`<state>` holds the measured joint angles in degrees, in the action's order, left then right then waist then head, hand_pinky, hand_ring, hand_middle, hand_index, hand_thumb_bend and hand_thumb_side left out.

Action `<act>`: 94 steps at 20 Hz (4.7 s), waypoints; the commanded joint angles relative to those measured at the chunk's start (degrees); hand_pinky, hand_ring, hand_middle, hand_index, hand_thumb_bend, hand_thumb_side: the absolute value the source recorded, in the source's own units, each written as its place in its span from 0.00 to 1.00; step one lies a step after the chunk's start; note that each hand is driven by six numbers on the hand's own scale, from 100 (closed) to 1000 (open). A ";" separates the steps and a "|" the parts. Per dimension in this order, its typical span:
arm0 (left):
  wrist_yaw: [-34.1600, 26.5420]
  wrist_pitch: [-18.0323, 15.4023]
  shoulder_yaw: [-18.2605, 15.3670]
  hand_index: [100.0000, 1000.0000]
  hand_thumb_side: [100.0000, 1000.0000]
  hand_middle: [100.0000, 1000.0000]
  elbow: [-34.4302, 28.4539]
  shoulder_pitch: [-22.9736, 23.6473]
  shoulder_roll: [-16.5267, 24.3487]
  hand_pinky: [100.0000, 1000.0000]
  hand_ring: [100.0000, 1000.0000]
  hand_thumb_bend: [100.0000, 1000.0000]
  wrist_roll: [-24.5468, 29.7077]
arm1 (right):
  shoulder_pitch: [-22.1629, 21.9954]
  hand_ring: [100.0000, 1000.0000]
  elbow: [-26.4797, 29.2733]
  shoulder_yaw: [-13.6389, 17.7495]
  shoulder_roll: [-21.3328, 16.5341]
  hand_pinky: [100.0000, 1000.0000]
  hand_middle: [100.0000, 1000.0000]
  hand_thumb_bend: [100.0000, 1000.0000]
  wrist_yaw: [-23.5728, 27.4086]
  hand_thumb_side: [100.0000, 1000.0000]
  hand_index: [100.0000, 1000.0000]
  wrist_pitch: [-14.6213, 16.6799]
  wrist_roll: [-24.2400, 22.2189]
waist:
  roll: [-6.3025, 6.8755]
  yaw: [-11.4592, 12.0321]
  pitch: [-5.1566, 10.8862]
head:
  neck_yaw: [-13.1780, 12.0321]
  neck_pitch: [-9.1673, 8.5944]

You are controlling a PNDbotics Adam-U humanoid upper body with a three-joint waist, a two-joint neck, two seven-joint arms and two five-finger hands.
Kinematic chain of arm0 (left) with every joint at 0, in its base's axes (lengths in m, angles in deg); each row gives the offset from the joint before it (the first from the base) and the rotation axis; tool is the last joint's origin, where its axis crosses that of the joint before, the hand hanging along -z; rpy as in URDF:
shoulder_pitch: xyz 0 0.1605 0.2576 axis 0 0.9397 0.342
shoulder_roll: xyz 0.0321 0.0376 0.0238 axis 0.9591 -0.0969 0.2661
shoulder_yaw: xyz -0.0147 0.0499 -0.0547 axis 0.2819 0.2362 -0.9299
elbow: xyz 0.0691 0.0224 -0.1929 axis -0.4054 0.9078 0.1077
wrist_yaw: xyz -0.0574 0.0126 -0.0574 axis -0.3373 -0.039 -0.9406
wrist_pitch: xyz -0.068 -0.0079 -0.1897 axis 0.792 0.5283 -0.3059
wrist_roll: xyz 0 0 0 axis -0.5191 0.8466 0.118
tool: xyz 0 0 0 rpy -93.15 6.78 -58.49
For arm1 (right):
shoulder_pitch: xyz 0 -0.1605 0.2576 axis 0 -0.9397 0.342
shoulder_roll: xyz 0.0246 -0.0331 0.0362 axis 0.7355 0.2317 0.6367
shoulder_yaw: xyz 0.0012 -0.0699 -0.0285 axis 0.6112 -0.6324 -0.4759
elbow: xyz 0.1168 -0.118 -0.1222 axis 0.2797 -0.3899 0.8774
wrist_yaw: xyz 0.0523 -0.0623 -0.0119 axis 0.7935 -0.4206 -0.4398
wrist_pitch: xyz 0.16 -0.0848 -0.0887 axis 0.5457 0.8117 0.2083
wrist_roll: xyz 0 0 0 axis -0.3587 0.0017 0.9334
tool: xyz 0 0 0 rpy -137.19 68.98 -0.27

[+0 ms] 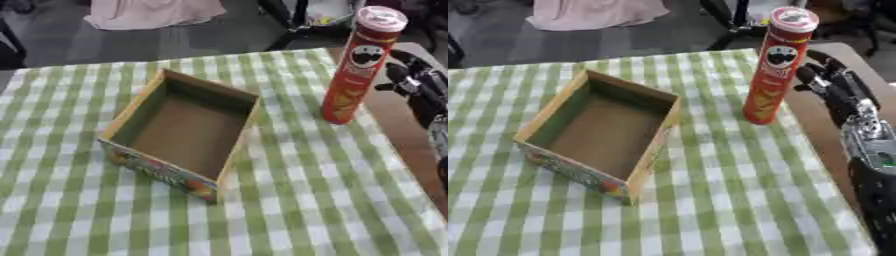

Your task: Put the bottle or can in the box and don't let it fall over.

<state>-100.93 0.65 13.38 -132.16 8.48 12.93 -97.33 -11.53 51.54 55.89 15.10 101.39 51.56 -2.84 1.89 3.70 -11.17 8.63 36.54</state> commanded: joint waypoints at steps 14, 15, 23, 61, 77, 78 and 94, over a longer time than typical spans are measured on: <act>-0.25 0.08 -0.15 0.75 0.56 0.68 -0.82 -0.44 0.83 0.99 0.65 0.29 0.19 | 2.64 1.00 0.59 0.31 -0.16 0.66 1.00 1.00 1.24 0.49 0.91 1.61 -1.00 | 0.21 0.22 0.18 | 0.04 -1.38; -0.25 0.09 -0.15 0.75 0.56 0.68 -0.81 -0.43 0.82 0.99 0.65 0.29 0.20 | 2.72 1.00 0.66 0.29 -0.10 0.66 1.00 1.00 1.31 0.49 0.91 1.67 -1.05 | 0.21 0.22 0.16 | 0.03 -1.40; -0.27 0.19 -0.14 0.75 0.57 0.68 -0.74 -0.36 0.58 0.99 0.65 0.28 0.22 | 3.49 1.00 1.00 0.11 0.24 0.66 1.00 1.00 1.36 0.49 0.91 1.74 -1.63 | 0.23 0.35 -0.08 | 0.01 -1.66; -0.23 0.39 -0.10 0.75 0.59 0.68 -0.99 -0.54 -0.37 0.99 0.65 0.25 0.30 | 7.57 1.00 -0.55 -0.27 0.76 0.68 1.00 1.00 -1.13 0.49 0.92 1.05 -0.93 | 0.73 0.97 -1.62 | 0.09 -3.25; -0.26 0.49 -0.01 0.75 0.60 0.68 -1.01 -0.52 -0.82 1.00 0.65 0.23 0.47 | 9.10 1.00 -1.55 -0.71 0.95 0.69 1.00 1.00 -3.57 0.49 0.92 0.49 -1.75 | 0.95 1.21 -2.17 | 0.17 -3.55; -0.26 0.49 -0.01 0.75 0.60 0.68 -1.01 -0.52 -0.84 1.00 0.65 0.23 0.48 | 9.18 1.00 -1.57 -0.72 0.95 0.69 1.00 1.00 -3.70 0.49 0.92 0.41 -1.68 | 0.96 1.22 -2.21 | 0.17 -3.58; -0.34 0.47 0.07 0.75 0.61 0.68 -1.11 -0.79 -1.22 1.00 0.65 0.22 0.74 | 11.02 1.00 -1.75 -0.97 1.35 0.67 1.00 1.00 -4.78 0.49 0.91 0.15 -0.86 | 1.39 1.63 -3.27 | 0.07 -4.60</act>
<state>-101.18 1.16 13.72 -132.18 8.27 10.72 -96.78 -1.76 49.30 54.98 17.56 96.99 51.65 -3.84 3.34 5.21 -15.18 8.68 32.56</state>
